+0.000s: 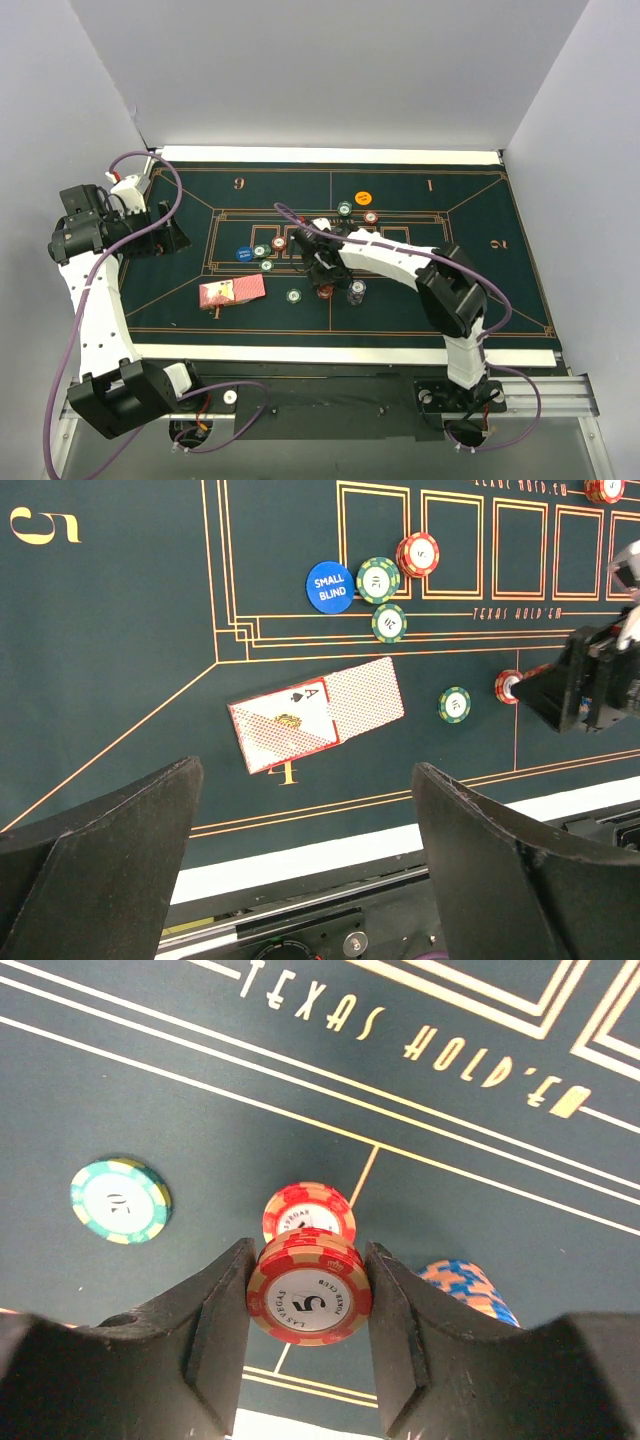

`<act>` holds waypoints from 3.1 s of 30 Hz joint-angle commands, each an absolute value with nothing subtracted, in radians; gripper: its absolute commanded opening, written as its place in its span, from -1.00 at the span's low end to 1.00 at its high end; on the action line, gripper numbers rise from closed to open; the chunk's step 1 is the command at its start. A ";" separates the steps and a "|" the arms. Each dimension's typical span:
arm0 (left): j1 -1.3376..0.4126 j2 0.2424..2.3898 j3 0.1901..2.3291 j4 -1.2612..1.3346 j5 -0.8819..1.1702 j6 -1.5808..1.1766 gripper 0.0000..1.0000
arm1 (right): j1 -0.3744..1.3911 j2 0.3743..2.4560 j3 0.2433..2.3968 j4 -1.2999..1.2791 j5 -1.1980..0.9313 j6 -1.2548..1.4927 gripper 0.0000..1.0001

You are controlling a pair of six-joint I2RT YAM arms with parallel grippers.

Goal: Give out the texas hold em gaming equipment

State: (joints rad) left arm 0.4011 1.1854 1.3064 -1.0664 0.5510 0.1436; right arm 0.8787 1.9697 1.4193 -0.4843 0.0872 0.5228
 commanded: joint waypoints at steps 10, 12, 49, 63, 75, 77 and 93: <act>0.408 1.163 1.312 -1.054 0.555 0.167 0.94 | 0.525 1.622 1.332 -0.560 0.144 0.531 -0.25; 0.408 1.164 1.313 -1.054 0.558 0.167 0.94 | 0.436 1.571 1.275 -0.563 0.158 0.543 -0.26; 0.410 1.173 1.293 -1.035 0.580 0.160 0.94 | 0.089 1.536 0.799 -0.324 0.163 0.698 -0.20; 0.410 1.178 1.298 -1.037 0.588 0.161 0.94 | 0.247 1.287 0.908 -0.521 0.270 0.698 0.37; 0.411 1.175 1.302 -1.039 0.592 0.150 0.94 | 0.672 1.368 1.115 -0.600 0.256 0.690 0.75; 0.411 1.175 1.304 -1.040 0.591 0.150 0.94 | 0.725 1.432 1.134 -0.597 0.259 0.695 0.79; 0.413 1.173 1.299 -1.039 0.581 0.160 0.95 | 0.824 1.620 1.149 -0.549 0.236 0.707 0.60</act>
